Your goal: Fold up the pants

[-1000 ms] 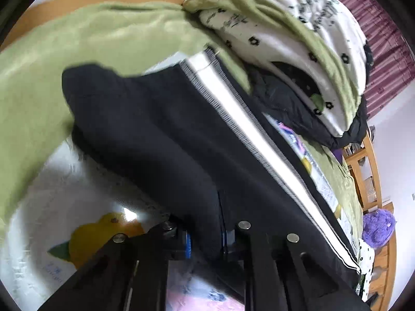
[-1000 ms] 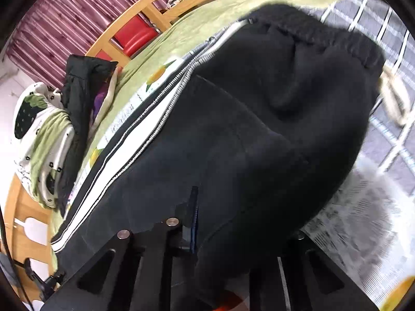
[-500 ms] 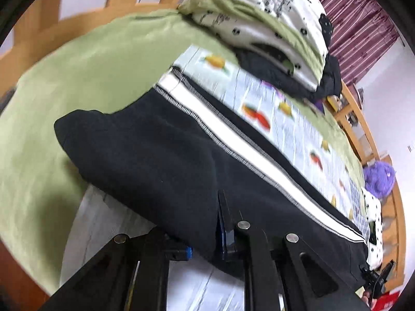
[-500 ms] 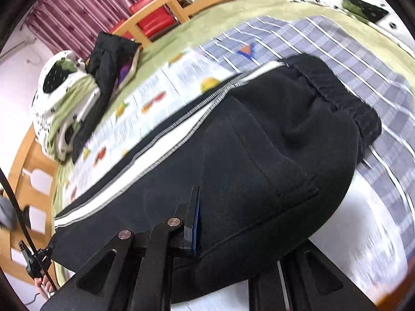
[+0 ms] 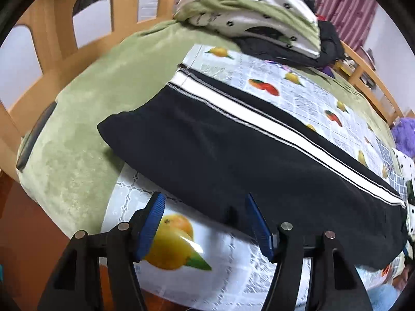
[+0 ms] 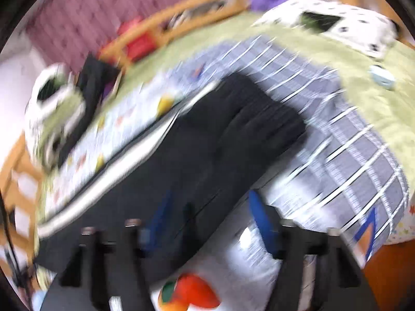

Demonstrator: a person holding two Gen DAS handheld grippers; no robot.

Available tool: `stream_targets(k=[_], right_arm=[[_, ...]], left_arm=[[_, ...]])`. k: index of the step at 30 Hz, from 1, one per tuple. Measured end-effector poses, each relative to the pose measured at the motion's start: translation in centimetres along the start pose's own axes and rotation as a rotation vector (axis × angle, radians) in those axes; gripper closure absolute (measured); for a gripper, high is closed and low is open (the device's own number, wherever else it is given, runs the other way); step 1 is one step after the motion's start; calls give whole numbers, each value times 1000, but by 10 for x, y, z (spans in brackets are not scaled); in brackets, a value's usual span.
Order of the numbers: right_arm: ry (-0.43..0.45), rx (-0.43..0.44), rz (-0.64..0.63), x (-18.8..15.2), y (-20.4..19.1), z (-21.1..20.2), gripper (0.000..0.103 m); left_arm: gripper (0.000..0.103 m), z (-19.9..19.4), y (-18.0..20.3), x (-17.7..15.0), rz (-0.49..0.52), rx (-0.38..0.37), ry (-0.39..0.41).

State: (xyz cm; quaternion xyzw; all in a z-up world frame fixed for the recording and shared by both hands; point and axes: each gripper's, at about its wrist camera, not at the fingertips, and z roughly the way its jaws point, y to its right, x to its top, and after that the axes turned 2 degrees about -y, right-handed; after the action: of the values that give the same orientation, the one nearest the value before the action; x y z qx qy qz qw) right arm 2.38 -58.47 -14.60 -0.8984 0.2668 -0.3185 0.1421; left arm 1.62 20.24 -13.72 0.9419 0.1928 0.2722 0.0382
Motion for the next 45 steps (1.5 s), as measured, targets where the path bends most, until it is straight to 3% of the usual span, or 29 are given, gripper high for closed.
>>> stream_targets(k=[4,5,6,8,11,21,32,36,39,45], right_arm=[[-49,7,155,23,22,43,35],[-52,-16,161,28,24,53,41],[-47,-45,149,34,21,59,53],[-22,-150,68,40,8,67,64],[11,-245,-79,36,-11,70,66],[43,-225,-143,30,-9,66,71],[59,-255,-139,31,-16,56,76],[12,-309,-148,28,-21,58,74],[4,-349,-176,25,-28,42,73],[39,-339,-184,22,-60,1,73]], left_arm=[[41,-7,15,5,-34,-58,3],[41,-7,20,6,-36,-65,5],[41,-7,28,8,-32,-71,7],[41,-9,43,12,-3,-61,10],[41,-12,63,18,53,-30,28],[41,-20,100,28,117,4,60],[41,-16,79,23,48,-54,43],[41,-12,65,25,27,-82,28],[41,-8,56,30,43,-93,38],[41,11,26,59,69,-92,58]])
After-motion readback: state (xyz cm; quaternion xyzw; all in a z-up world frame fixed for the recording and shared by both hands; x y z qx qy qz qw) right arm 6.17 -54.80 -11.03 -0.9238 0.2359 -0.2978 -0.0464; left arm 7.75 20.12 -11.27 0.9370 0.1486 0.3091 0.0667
